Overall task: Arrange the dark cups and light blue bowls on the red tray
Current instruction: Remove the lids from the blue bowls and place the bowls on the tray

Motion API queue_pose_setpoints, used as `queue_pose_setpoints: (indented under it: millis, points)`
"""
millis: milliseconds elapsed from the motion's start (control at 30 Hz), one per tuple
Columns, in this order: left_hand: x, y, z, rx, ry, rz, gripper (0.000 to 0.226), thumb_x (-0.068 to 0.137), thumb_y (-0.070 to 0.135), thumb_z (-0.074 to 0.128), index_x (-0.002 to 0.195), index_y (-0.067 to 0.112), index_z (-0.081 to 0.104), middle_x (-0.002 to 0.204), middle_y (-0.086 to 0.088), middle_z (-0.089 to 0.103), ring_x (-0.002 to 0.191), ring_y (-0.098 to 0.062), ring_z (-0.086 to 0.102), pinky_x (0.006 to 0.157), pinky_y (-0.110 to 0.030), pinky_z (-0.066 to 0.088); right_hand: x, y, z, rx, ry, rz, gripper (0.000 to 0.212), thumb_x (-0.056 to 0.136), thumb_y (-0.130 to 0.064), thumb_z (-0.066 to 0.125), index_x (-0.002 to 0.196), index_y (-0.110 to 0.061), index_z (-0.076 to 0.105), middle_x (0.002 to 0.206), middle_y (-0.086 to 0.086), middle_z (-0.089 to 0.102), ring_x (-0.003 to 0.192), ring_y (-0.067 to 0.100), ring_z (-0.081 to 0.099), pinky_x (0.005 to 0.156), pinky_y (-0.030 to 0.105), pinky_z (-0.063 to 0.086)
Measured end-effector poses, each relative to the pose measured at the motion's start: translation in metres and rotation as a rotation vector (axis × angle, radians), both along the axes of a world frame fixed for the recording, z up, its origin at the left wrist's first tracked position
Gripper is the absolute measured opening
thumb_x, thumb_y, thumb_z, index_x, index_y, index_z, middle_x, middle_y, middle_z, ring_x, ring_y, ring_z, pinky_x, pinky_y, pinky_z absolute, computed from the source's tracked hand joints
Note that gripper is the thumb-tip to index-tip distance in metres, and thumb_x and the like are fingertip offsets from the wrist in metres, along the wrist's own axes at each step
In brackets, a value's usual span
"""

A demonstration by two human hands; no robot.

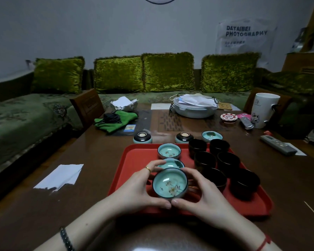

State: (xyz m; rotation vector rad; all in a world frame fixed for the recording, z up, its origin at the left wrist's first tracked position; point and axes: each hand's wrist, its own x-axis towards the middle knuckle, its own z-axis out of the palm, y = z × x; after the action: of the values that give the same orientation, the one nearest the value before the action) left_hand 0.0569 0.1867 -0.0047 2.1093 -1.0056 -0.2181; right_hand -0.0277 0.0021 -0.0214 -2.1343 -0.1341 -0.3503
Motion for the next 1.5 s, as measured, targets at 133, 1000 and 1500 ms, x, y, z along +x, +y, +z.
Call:
queue_pose_setpoints:
  millis: [133, 1000, 1500]
  points:
    - [-0.009, 0.001, -0.009, -0.006, 0.053, 0.024, 0.082, 0.052, 0.043, 0.084, 0.116, 0.054, 0.033, 0.119, 0.028, 0.046, 0.112, 0.01, 0.049, 0.098, -0.014, 0.042, -0.012, -0.003, -0.01, -0.062, 0.027, -0.018, 0.07, 0.056, -0.046, 0.079, 0.115, -0.043, 0.042, 0.116, -0.03, 0.051, 0.11, -0.019, 0.044, 0.087, -0.002, 0.032]
    - [-0.011, 0.004, -0.02, 0.001, 0.06, 0.028, 0.072, 0.065, 0.04, 0.077, 0.124, 0.041, 0.036, 0.124, 0.025, 0.05, 0.113, 0.016, 0.045, 0.097, -0.006, 0.036, -0.013, -0.011, -0.012, -0.313, 0.116, -0.023, 0.078, 0.066, -0.056, 0.067, 0.133, -0.038, 0.03, 0.114, -0.041, 0.027, 0.101, -0.034, 0.02, 0.079, -0.013, 0.014]
    - [0.03, 0.022, 0.005, 0.114, -0.233, 0.098, 0.052, 0.08, 0.047, 0.058, 0.128, 0.035, 0.04, 0.127, 0.013, 0.053, 0.113, 0.007, 0.046, 0.095, -0.005, 0.031, 0.021, -0.017, 0.047, -0.497, -0.052, 0.104, 0.055, 0.078, -0.046, 0.061, 0.128, -0.033, 0.041, 0.127, -0.014, 0.05, 0.112, -0.006, 0.044, 0.098, 0.011, 0.035]
